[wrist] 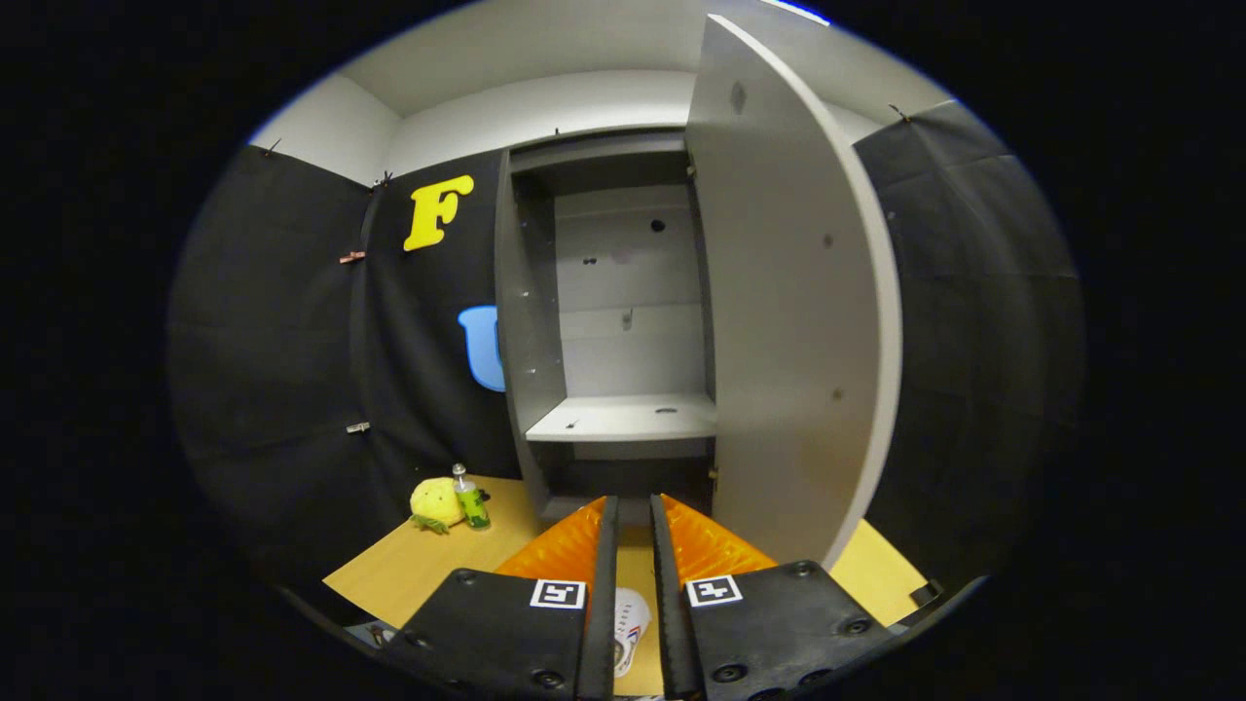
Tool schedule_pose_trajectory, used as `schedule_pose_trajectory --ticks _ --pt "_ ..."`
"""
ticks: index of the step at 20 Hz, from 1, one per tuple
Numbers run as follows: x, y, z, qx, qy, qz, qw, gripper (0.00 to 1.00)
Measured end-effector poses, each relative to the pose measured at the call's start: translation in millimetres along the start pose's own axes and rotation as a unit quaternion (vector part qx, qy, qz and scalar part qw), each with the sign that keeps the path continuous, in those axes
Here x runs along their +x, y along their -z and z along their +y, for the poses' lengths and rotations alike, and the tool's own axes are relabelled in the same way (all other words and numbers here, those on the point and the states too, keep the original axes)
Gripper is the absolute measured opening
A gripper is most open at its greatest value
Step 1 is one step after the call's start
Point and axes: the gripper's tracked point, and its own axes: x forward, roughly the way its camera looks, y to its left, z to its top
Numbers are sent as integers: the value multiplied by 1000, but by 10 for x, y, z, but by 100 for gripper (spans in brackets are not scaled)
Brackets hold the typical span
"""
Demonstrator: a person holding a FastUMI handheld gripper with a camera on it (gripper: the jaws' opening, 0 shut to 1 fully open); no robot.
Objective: Open the shoe cabinet door, grab the shoes and put them into the shoe cabinet, then close the shoe cabinet door.
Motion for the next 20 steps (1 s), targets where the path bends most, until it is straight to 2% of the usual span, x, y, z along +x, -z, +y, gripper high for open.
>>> schedule_pose_trajectory --ticks 6,10,15,20 --pt "336 1558 231 21 23 99 995 23" --pt "464 2374 240 27 46 165 985 23" --pt "661 3168 203 39 65 228 971 24" --pt "794 3452 127 37 78 252 964 24"
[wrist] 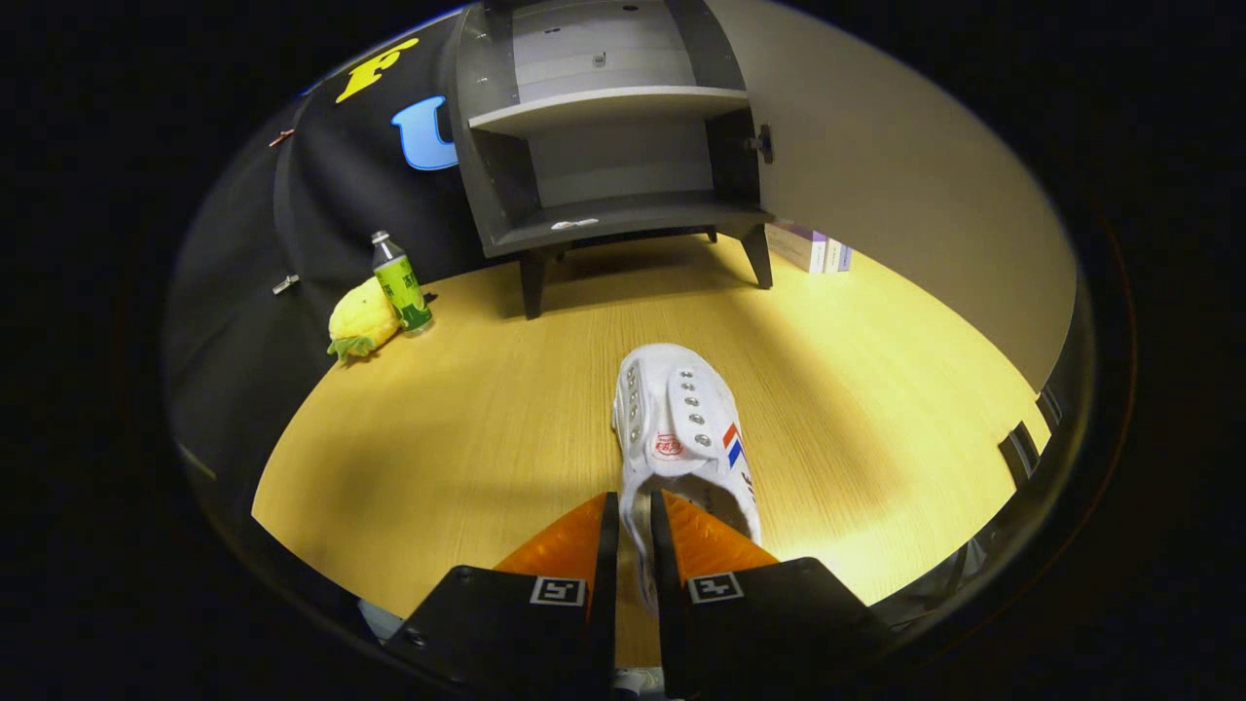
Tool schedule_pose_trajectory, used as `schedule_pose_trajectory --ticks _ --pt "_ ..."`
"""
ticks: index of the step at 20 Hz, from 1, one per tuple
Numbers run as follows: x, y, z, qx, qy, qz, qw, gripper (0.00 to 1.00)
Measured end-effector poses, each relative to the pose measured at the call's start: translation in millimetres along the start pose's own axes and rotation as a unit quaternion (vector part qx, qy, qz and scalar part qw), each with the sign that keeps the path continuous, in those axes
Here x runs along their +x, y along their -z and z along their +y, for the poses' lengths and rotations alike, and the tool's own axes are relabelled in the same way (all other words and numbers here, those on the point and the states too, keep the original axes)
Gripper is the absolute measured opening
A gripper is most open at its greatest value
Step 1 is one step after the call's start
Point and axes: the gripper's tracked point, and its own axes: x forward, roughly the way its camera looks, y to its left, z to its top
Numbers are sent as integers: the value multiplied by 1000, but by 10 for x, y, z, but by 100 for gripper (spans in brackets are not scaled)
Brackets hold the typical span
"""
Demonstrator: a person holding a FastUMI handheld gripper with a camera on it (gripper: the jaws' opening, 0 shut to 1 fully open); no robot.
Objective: Open the shoe cabinet door, grab the shoes and put them into the shoe cabinet, then close the shoe cabinet door.
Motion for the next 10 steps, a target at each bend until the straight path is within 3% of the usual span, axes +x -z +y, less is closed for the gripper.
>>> schedule_pose_trajectory --ticks 10 --pt "452 -62 3 -31 15 12 999 20"
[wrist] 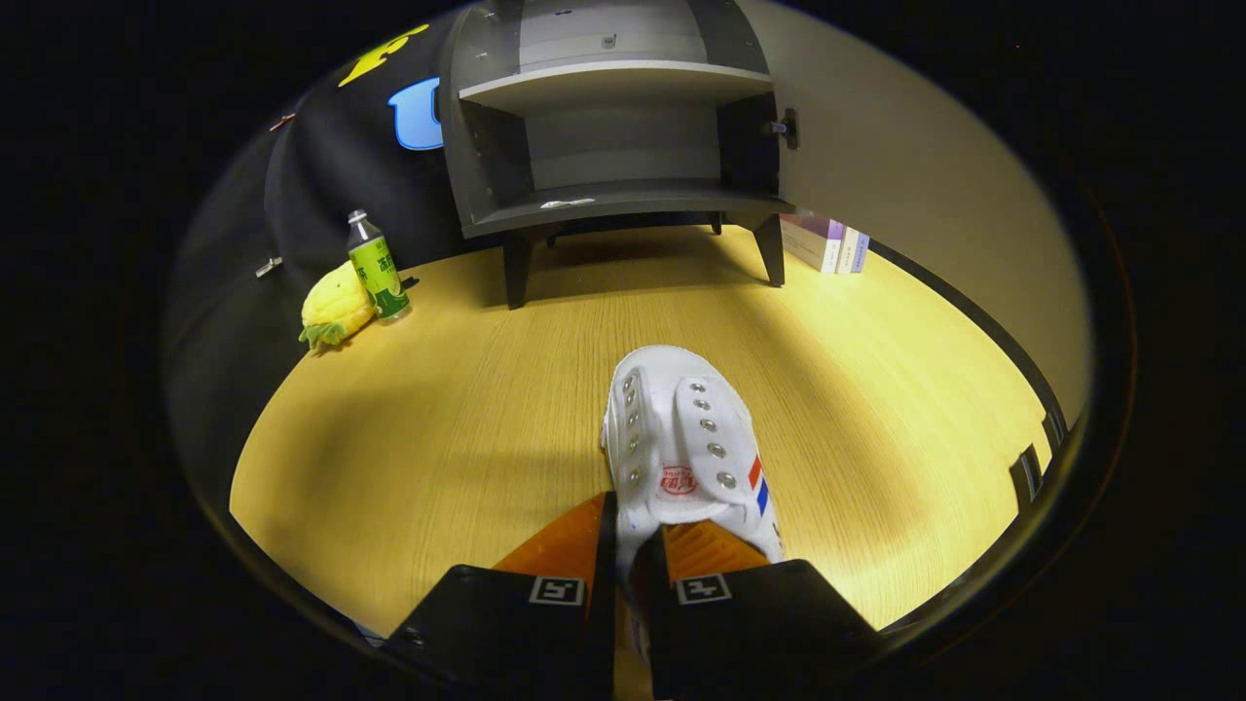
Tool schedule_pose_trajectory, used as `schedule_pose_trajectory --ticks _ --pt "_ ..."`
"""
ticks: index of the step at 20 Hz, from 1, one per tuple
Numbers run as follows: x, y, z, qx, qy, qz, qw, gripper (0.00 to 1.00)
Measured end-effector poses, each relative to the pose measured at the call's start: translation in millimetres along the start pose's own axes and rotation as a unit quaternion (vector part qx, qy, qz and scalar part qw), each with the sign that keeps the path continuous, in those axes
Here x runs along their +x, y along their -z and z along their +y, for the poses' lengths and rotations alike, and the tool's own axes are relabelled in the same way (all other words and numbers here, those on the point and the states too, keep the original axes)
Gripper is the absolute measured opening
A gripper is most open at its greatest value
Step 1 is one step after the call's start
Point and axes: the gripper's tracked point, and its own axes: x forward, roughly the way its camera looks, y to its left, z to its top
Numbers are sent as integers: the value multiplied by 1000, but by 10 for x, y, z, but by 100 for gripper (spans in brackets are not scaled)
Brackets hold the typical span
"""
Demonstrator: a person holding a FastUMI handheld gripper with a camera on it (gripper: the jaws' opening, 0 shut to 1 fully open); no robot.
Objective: Open the shoe cabinet door, grab the shoes and put them into the shoe cabinet, then close the shoe cabinet door.
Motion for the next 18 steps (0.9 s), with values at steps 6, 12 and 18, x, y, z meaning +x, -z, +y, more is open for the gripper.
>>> schedule_pose_trajectory --ticks 6,12,18 --pt "130 -94 -12 -11 4 -5 1000 18" --pt "159 -90 -13 -28 10 -5 1000 5" --pt "93 -219 -27 -46 12 -14 999 5"
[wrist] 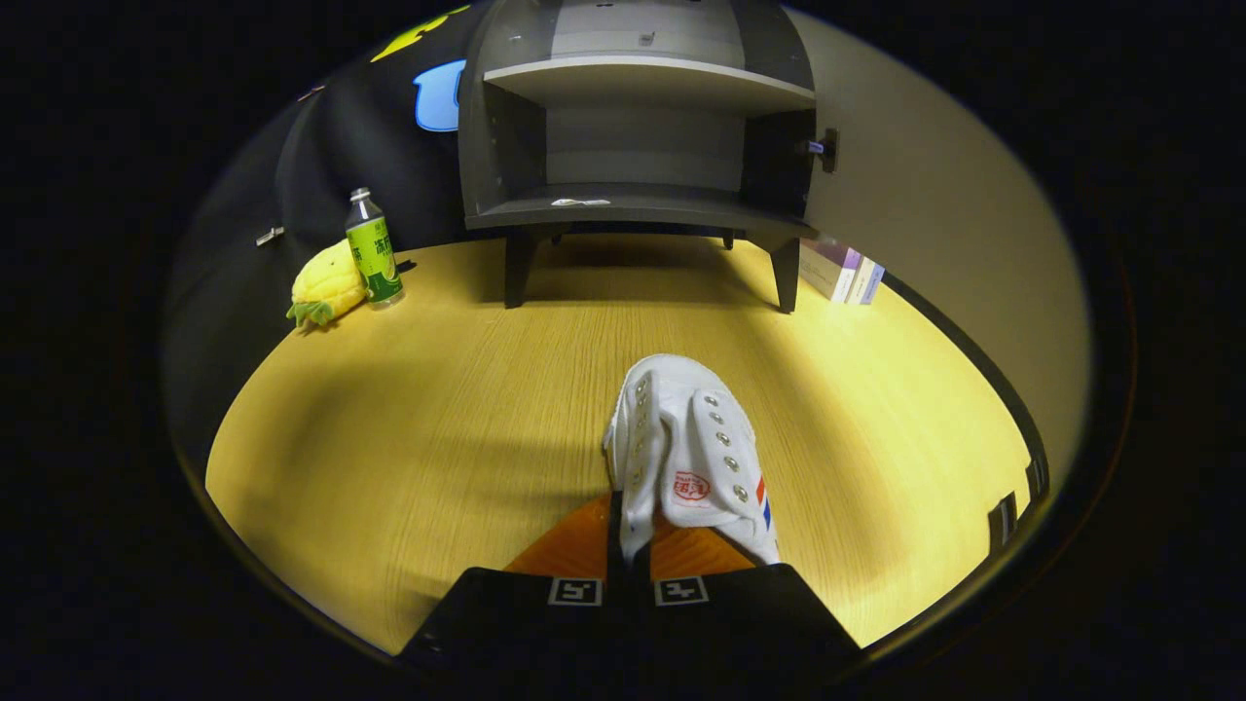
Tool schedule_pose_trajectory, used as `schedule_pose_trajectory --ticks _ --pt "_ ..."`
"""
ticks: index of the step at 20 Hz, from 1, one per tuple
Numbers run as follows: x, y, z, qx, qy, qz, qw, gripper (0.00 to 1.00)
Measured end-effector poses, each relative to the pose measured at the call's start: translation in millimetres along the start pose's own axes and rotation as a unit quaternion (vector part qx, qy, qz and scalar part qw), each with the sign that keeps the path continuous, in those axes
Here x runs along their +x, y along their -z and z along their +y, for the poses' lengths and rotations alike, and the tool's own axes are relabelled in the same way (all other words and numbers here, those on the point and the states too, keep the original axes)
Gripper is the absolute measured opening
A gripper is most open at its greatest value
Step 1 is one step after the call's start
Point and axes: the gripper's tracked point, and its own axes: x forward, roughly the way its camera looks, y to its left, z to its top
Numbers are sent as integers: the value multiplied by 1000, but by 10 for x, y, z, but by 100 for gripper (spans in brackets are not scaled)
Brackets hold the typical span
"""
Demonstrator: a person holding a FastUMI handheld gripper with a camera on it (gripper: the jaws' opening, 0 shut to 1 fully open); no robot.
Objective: Open the shoe cabinet door, grab the shoes and put them into the shoe cabinet, then close the shoe cabinet door.
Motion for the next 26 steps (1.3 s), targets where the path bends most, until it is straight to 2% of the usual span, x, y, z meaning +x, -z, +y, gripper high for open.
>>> schedule_pose_trajectory --ticks 5,7,16,20,26 --pt "-160 -355 -54 12 0 -16 1000 5" --pt "-297 -638 -64 13 3 -29 999 5" --pt "-934 -2751 -39 30 17 -130 991 5" --pt "-827 -3476 -122 17 22 -156 987 5" --pt "-210 -4555 -137 -6 11 -194 981 5"
